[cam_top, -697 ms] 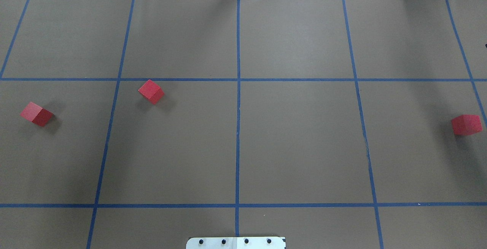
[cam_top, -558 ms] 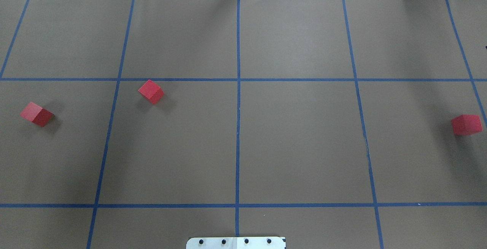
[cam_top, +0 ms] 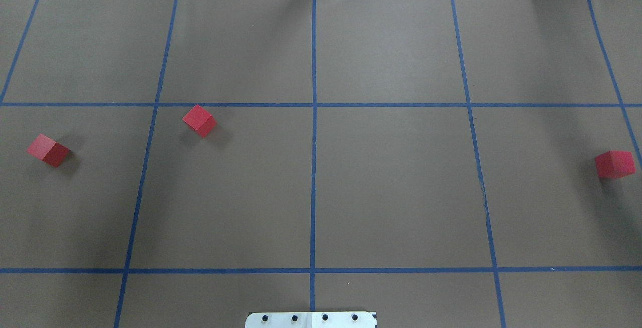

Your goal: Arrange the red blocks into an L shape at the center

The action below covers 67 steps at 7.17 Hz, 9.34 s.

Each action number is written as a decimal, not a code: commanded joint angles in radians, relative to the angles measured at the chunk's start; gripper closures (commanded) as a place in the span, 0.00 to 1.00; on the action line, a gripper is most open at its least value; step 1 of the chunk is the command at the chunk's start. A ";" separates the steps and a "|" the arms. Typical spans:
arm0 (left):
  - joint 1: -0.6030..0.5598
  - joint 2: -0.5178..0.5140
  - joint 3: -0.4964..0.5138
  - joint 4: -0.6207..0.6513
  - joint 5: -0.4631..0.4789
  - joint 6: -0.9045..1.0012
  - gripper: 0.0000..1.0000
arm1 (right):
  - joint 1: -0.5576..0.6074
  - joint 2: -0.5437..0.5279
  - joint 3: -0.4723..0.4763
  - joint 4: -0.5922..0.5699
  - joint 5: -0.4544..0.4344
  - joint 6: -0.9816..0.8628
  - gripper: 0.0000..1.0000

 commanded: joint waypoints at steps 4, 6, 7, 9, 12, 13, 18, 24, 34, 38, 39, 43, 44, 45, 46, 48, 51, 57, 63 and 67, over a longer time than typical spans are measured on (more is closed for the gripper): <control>0.006 0.001 0.018 -0.002 -0.002 -0.001 0.00 | -0.076 -0.113 0.001 0.217 0.009 0.146 0.00; 0.011 0.001 0.017 -0.034 -0.002 -0.001 0.00 | -0.099 -0.141 0.001 0.222 -0.003 0.188 0.00; 0.011 0.001 0.015 -0.039 -0.002 0.000 0.00 | -0.111 -0.160 0.000 0.224 -0.005 0.215 0.01; 0.011 0.001 0.011 -0.067 -0.002 -0.004 0.00 | -0.162 -0.203 -0.017 0.301 -0.042 0.220 0.01; 0.011 0.001 0.011 -0.068 -0.002 -0.004 0.00 | -0.203 -0.193 -0.049 0.326 -0.036 0.352 0.01; 0.011 0.000 0.011 -0.068 -0.002 -0.004 0.00 | -0.253 -0.199 -0.060 0.413 -0.043 0.434 0.01; 0.011 0.001 0.012 -0.068 -0.002 -0.004 0.00 | -0.297 -0.203 -0.154 0.546 -0.043 0.444 0.02; 0.011 0.001 0.011 -0.090 -0.003 -0.001 0.00 | -0.298 -0.194 0.010 0.467 -0.031 0.534 1.00; 0.075 0.011 0.020 -0.131 -0.040 -0.007 0.00 | -0.737 0.587 -0.004 0.101 -0.247 1.166 1.00; 0.083 0.014 0.020 -0.133 -0.040 -0.009 0.00 | -0.869 0.758 -0.210 0.105 -0.329 1.249 1.00; 0.092 0.014 0.021 -0.133 -0.039 -0.009 0.00 | -0.889 0.769 -0.245 0.109 -0.336 1.243 1.00; 0.094 0.014 0.021 -0.134 -0.038 -0.009 0.00 | -0.917 0.772 -0.290 0.133 -0.349 1.242 1.00; 0.094 0.011 0.020 -0.134 -0.038 -0.009 0.00 | -0.923 0.772 -0.293 0.133 -0.352 1.240 0.59; 0.094 0.011 0.020 -0.134 -0.038 -0.009 0.00 | -0.923 0.772 -0.298 0.133 -0.352 1.240 0.52; 0.094 0.011 0.020 -0.134 -0.038 -0.009 0.00 | -0.929 0.769 -0.299 0.133 -0.353 1.239 0.35; 0.095 0.011 0.020 -0.136 -0.040 -0.010 0.00 | -0.936 0.771 -0.310 0.156 -0.368 1.240 0.34; 0.156 -0.011 0.012 -0.190 -0.034 -0.129 0.00 | -0.938 0.771 -0.309 0.161 -0.370 1.236 0.02; 0.552 -0.326 0.049 -0.349 0.156 -1.115 0.00 | -0.725 0.533 0.024 0.161 -0.234 1.229 0.01; 0.716 -0.581 0.313 -0.320 0.282 -1.523 0.00 | -0.617 0.419 0.000 0.164 -0.233 1.018 0.01; 0.745 -0.586 0.325 -0.318 0.297 -1.544 0.01 | -0.617 0.413 -0.002 0.164 -0.234 1.018 0.01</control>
